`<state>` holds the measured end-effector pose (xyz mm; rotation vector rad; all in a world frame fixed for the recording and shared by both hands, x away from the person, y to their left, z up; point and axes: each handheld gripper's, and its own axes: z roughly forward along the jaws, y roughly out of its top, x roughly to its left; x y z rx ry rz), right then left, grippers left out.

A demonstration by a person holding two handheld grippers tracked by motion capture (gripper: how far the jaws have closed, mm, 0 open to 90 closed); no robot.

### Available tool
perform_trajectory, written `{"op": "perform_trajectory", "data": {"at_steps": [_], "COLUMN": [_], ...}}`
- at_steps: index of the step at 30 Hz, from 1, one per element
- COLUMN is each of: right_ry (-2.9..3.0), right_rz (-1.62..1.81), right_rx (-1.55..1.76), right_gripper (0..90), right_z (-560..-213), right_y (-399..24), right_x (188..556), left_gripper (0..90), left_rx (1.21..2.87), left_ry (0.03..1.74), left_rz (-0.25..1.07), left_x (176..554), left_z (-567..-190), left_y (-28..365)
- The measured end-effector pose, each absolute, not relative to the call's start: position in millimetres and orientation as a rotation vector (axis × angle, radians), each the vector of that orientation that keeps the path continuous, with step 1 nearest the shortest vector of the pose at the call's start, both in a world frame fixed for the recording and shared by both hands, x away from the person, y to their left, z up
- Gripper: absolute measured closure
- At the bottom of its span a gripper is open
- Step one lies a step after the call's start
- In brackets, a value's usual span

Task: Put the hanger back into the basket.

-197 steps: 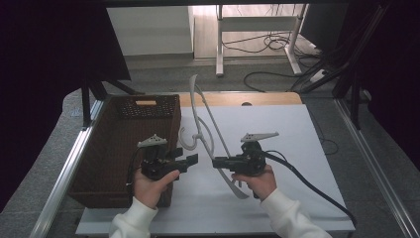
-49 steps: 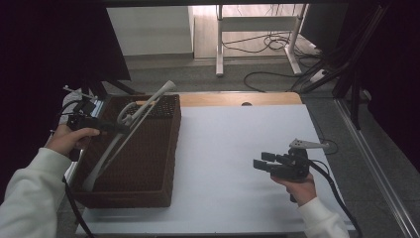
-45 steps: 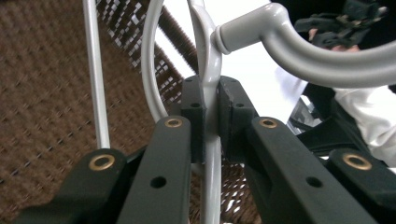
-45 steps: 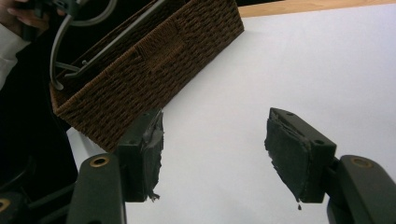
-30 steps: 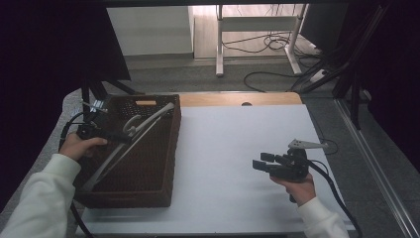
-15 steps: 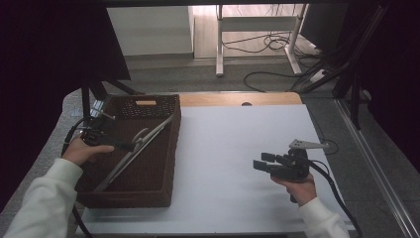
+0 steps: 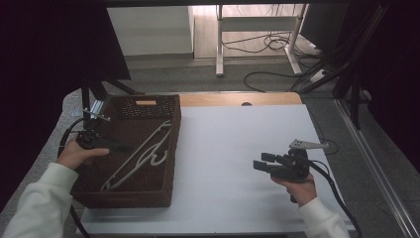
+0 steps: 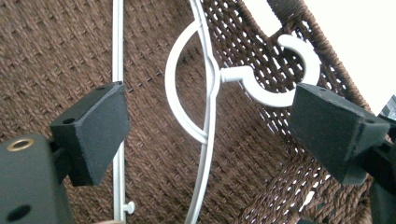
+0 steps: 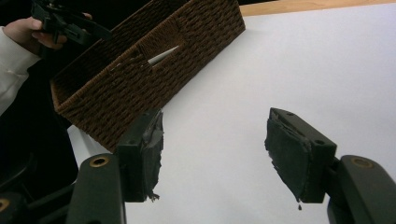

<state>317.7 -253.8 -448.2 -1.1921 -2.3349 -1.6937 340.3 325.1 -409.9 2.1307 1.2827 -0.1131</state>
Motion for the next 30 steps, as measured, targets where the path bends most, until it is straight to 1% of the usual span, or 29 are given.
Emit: {"op": "perform_trajectory", "data": {"at_steps": [8, 16, 19, 26, 30], "right_ry": [-2.323, -2.353, -2.409, -2.52, -2.591], "right_rz": [-1.701, -1.705, -1.693, -1.625, -1.577], "right_rx": [-1.195, -1.199, -1.216, -1.234, -1.238], "right_gripper": [37.2, 36.7, 34.5, 28.0, 26.5], "right_z": [-448, -445, -443, -439, -437], "right_y": [-254, -257, -260, -268, -275], "right_x": [320, 319, 318, 316, 315], "left_gripper": [15.1, 17.8, 19.2, 19.4, 19.4], "left_rx": [2.068, 2.041, 2.034, 2.052, 2.039], "left_ry": [1.182, 1.105, 1.093, 1.102, 1.085], "left_rz": [-0.078, -0.047, -0.036, 0.031, 0.033], "left_x": [325, 301, 296, 281, 273], "left_z": [-394, -387, -389, -399, -406], "left_y": [313, 279, 268, 246, 239]}}
